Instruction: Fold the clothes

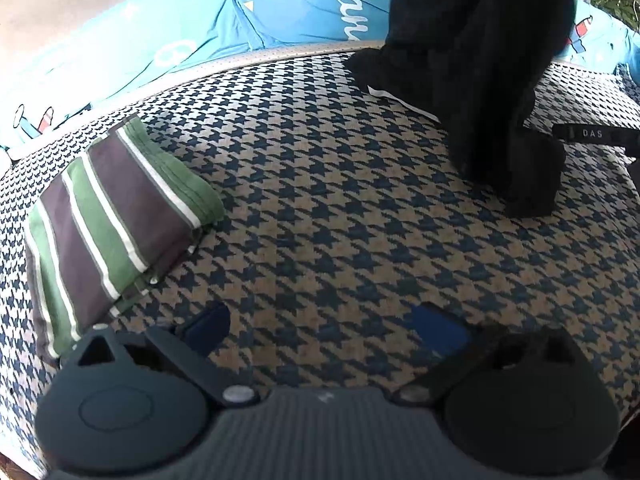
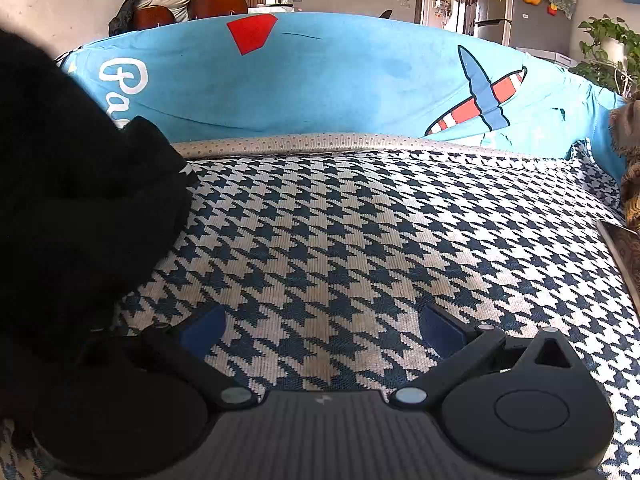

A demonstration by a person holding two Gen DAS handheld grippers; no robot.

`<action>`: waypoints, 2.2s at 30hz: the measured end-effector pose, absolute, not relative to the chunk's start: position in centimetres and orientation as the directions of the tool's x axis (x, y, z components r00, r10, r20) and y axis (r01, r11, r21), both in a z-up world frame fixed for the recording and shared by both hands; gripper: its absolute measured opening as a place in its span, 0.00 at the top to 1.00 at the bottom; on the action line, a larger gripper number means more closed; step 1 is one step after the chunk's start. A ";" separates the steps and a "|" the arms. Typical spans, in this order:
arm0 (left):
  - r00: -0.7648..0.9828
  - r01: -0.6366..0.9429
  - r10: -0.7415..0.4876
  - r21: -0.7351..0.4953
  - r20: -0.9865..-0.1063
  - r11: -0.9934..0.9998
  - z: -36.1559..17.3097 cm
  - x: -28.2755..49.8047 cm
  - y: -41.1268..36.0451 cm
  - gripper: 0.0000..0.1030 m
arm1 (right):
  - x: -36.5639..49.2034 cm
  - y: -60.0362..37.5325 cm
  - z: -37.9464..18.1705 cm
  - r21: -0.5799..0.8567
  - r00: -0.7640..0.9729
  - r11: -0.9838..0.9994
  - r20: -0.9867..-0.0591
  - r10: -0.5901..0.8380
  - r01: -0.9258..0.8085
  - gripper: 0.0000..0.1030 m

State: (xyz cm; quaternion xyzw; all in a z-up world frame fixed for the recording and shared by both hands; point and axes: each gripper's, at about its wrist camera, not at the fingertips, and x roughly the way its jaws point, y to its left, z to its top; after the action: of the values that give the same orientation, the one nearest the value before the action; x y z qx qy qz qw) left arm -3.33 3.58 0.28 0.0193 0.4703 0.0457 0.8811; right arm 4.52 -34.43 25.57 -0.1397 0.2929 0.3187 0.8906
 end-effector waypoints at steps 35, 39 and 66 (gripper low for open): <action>0.536 -0.077 0.107 0.078 -0.838 0.994 -0.4 -2.8 3.3 0.00 | 4.7 -34.4 25.6 -0.062 0.625 0.758 -0.610 0.486 -0.650 0.00; 0.531 -0.079 0.115 0.086 -0.840 0.993 -0.5 -2.8 3.3 0.00 | 4.7 -34.4 25.5 -0.062 0.625 0.758 -0.610 0.486 -0.650 0.00; 0.521 -0.123 0.112 0.055 -0.846 0.991 0.2 -2.6 4.6 0.00 | 4.8 -34.4 25.5 -0.062 0.625 0.758 -0.610 0.486 -0.650 0.00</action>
State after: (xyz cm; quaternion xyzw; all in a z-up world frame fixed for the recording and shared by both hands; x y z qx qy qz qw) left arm -2.59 4.57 0.19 -0.0055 0.4845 0.0672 0.8722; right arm 4.83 -34.40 25.48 -0.1394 0.2927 0.3189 0.8906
